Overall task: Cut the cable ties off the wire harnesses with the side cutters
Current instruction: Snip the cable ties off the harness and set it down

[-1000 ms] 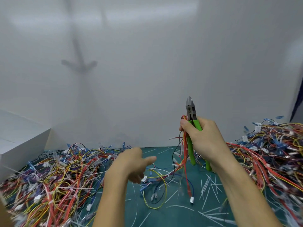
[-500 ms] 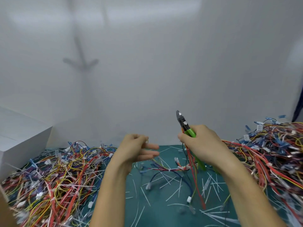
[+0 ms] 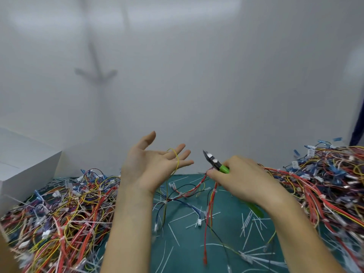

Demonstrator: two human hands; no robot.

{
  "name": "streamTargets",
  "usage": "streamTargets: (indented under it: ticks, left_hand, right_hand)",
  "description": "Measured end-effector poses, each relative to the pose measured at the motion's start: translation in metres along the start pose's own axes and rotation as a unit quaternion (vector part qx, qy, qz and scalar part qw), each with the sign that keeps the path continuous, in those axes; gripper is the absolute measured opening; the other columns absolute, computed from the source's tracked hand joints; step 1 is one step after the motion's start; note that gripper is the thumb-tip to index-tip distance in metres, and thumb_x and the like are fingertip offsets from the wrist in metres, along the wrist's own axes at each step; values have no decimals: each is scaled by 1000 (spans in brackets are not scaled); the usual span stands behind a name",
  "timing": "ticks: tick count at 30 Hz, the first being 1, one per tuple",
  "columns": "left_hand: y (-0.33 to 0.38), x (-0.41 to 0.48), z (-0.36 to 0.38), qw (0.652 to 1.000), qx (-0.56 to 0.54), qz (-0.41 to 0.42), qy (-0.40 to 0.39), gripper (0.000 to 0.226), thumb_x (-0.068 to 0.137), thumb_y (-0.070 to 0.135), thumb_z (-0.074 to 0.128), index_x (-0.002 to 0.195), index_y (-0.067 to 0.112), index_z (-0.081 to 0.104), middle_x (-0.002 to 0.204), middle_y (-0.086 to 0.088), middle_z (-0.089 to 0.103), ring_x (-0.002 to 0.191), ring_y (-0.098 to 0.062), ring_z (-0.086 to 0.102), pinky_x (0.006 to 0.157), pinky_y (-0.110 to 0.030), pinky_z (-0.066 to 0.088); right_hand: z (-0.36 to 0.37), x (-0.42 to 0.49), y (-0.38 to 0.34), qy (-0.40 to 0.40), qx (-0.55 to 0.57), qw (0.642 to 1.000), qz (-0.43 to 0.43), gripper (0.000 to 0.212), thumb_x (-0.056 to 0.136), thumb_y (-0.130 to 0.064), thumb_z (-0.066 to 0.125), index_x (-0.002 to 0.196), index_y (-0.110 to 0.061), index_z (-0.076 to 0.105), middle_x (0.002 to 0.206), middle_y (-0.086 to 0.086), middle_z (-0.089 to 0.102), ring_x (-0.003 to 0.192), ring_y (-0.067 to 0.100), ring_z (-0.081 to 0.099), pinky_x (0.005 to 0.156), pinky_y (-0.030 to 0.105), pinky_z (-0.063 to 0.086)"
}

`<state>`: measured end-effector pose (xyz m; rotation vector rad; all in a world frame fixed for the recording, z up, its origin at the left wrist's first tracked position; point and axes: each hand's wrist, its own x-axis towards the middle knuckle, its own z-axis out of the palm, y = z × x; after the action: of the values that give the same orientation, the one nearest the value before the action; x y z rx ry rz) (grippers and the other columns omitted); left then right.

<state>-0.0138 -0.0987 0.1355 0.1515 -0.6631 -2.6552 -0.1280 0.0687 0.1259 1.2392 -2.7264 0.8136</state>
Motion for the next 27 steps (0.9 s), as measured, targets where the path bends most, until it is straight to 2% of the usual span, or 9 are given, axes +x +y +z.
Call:
streamTargets:
  ticks: [2, 6, 8, 12, 15, 17, 19, 21, 27]
  left_hand:
    - [-1, -1, 3, 999, -48, -5, -2, 88, 91, 22, 50, 146, -19, -5, 146, -42, 28, 142, -55, 17, 102, -72, 15]
    - [-7, 2, 8, 994, -107, 7, -15, 85, 96, 29, 48, 144, -20, -2, 144, -47, 22, 137, -59, 21, 106, -70, 19]
    - [-12, 4, 11, 993, -115, 23, -2, 87, 98, 32, 47, 143, -22, -5, 145, -48, 18, 137, -61, 17, 108, -67, 20]
    - [-17, 4, 11, 991, -125, 50, 20, 89, 101, 37, 43, 145, -18, -10, 149, -47, 9, 141, -59, 9, 116, -62, 11]
    - [-16, 1, 16, 987, -143, 73, 8, 85, 101, 40, 40, 149, -12, -8, 149, -48, 7, 141, -56, 13, 93, -63, 34]
    - [-16, 1, 19, 987, -136, 86, 8, 83, 101, 42, 37, 149, -13, -3, 144, -49, 15, 131, -55, 30, 74, -50, 41]
    - [-18, 1, 19, 988, -126, 87, 13, 83, 101, 44, 37, 145, -17, 4, 143, -49, 19, 129, -52, 35, 89, -51, 43]
    - [-18, 4, 17, 989, -123, 84, 23, 83, 100, 45, 37, 146, -18, 7, 148, -44, 19, 141, -46, 25, 117, -49, 26]
    - [-7, -6, 17, 999, 31, 40, -10, 82, 96, 32, 42, 140, -26, 7, 145, -51, 15, 142, -55, 13, 119, -57, 13]
  right_hand:
    - [-3, -2, -3, 8, 70, 997, -31, 46, 88, -51, 60, 64, -14, 49, 56, -1, 49, 54, 18, 42, 52, 30, 32]
    - [-2, -7, -12, -103, 280, 949, -102, 30, 81, -44, 75, 85, -15, 70, 60, -8, 56, 56, 7, 51, 53, 19, 41]
    - [4, -8, -17, -147, 300, 934, -126, 22, 81, -36, 79, 89, -16, 74, 60, -9, 59, 57, 5, 54, 53, 14, 43]
    - [11, -6, -20, -162, 297, 930, -140, 19, 85, -30, 75, 75, -14, 72, 60, -2, 59, 59, 9, 54, 59, 23, 44]
    - [11, -5, -20, -134, 336, 923, -129, 17, 85, -27, 76, 79, -11, 71, 60, -3, 58, 58, 10, 53, 59, 24, 46]
    - [13, -5, -22, -114, 369, 914, -127, 16, 84, -23, 78, 84, -9, 71, 63, 0, 60, 58, 9, 52, 59, 24, 46]
    - [16, -6, -26, -102, 379, 910, -131, 18, 84, -20, 76, 80, -4, 68, 61, 0, 56, 56, 9, 49, 55, 20, 43]
    - [18, -7, -29, -102, 393, 905, -124, 23, 85, -15, 74, 74, 1, 62, 57, -1, 51, 51, 8, 48, 49, 14, 40]
    - [13, -5, -28, -26, 457, 886, -80, 19, 87, -11, 71, 73, 0, 63, 59, 5, 52, 48, 8, 46, 42, 10, 35]
